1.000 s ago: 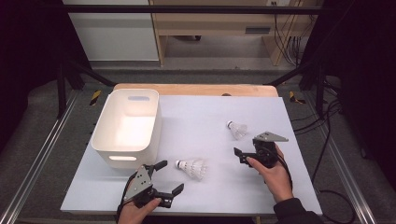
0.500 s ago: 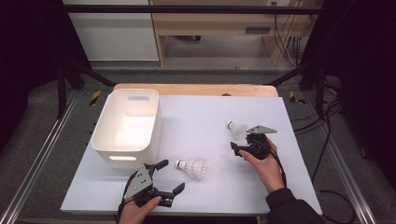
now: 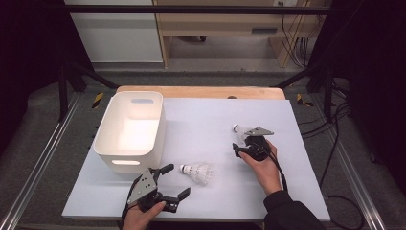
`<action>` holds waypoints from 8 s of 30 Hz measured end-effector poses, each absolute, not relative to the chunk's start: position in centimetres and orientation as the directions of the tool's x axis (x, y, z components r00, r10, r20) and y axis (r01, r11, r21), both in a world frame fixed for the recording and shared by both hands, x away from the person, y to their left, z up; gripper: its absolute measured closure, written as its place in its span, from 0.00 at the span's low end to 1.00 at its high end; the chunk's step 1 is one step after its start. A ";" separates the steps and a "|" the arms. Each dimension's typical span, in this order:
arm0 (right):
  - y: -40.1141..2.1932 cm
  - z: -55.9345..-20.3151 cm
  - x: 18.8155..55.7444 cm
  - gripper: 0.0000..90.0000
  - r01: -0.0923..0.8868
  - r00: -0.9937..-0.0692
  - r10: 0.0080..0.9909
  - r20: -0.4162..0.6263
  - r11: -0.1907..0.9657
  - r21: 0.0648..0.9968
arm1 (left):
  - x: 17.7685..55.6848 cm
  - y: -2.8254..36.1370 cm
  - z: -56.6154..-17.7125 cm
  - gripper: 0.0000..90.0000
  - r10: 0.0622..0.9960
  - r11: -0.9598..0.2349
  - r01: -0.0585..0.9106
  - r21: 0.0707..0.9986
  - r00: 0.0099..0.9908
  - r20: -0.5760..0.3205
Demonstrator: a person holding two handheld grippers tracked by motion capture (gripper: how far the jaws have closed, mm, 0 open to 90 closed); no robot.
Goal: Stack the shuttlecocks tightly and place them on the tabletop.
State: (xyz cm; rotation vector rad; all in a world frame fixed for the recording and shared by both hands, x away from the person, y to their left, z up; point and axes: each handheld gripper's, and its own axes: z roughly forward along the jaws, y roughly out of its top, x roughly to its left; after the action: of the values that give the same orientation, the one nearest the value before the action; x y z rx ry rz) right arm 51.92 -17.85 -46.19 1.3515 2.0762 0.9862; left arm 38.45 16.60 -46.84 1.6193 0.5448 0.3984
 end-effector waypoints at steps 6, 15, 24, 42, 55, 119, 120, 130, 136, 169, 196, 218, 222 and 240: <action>-18.2 -46.4 52.3 0.43 0.571 -0.378 0.926 -0.001 0.235 0.786 | 38.4 16.5 -46.8 0.04 0.562 -0.074 0.114 0.991 0.826 -0.053; -18.1 -46.9 52.8 0.48 0.561 -0.377 0.926 -0.015 0.241 0.792 | 38.3 16.6 -46.9 0.04 0.563 -0.079 0.113 0.990 0.825 -0.049; -17.8 -47.4 53.4 0.58 0.534 -0.384 0.923 -0.021 0.240 0.811 | 38.4 16.3 -46.9 0.04 0.557 -0.080 0.113 0.990 0.829 -0.049; -17.4 -48.3 55.6 0.73 0.548 -0.327 0.945 0.026 0.168 0.820 | 38.4 16.3 -46.9 0.04 0.552 -0.079 0.114 0.990 0.832 -0.051; -17.7 -48.1 55.5 0.97 0.539 -0.327 0.944 0.052 0.141 0.830 | 38.3 16.3 -46.9 0.04 0.550 -0.078 0.114 0.990 0.834 -0.052; -17.4 -45.8 40.4 0.99 0.538 -0.616 0.753 0.230 0.190 0.821 | 38.5 16.7 -46.9 0.04 0.568 -0.068 0.111 0.991 0.822 -0.053; -17.1 -45.8 40.3 0.99 0.536 -0.623 0.748 0.229 0.195 0.821 | 38.5 16.7 -46.8 0.04 0.568 -0.067 0.111 0.992 0.821 -0.054; -14.6 -46.4 40.2 0.99 0.540 -0.663 0.702 0.261 0.206 0.816 | 38.5 16.8 -46.8 0.04 0.568 -0.066 0.110 0.992 0.821 -0.053; -13.5 -46.8 40.7 0.99 0.545 -0.672 0.686 0.279 0.203 0.814 | 38.6 16.8 -46.8 0.04 0.568 -0.069 0.112 0.991 0.821 -0.053; -10.6 -47.6 42.2 0.98 0.533 -0.718 0.642 0.269 0.259 0.805 | 38.5 16.6 -46.8 0.05 0.559 -0.079 0.108 0.991 0.828 -0.046; -10.6 -47.6 41.8 0.80 0.520 -0.738 0.631 0.237 0.309 0.796 | 38.5 16.6 -46.9 0.05 0.558 -0.084 0.111 0.990 0.829 -0.045; -10.4 -47.5 41.3 0.67 0.505 -0.749 0.630 0.203 0.345 0.791 | 38.5 16.6 -46.9 0.05 0.559 -0.085 0.111 0.990 0.828 -0.045; -10.5 -47.5 41.1 0.65 0.504 -0.750 0.631 0.199 0.348 0.791 | 38.5 16.6 -46.8 0.05 0.559 -0.086 0.111 0.990 0.828 -0.044; -10.9 -46.9 40.7 0.51 0.495 -0.748 0.640 0.174 0.364 0.789 | 38.5 16.6 -46.9 0.05 0.559 -0.087 0.110 0.990 0.828 -0.043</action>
State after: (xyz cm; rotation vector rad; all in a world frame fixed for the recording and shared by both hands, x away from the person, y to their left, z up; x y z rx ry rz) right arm 40.72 -10.95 -46.94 1.0325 2.4563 1.3320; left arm 38.49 16.62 -46.85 1.6365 0.5345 0.4043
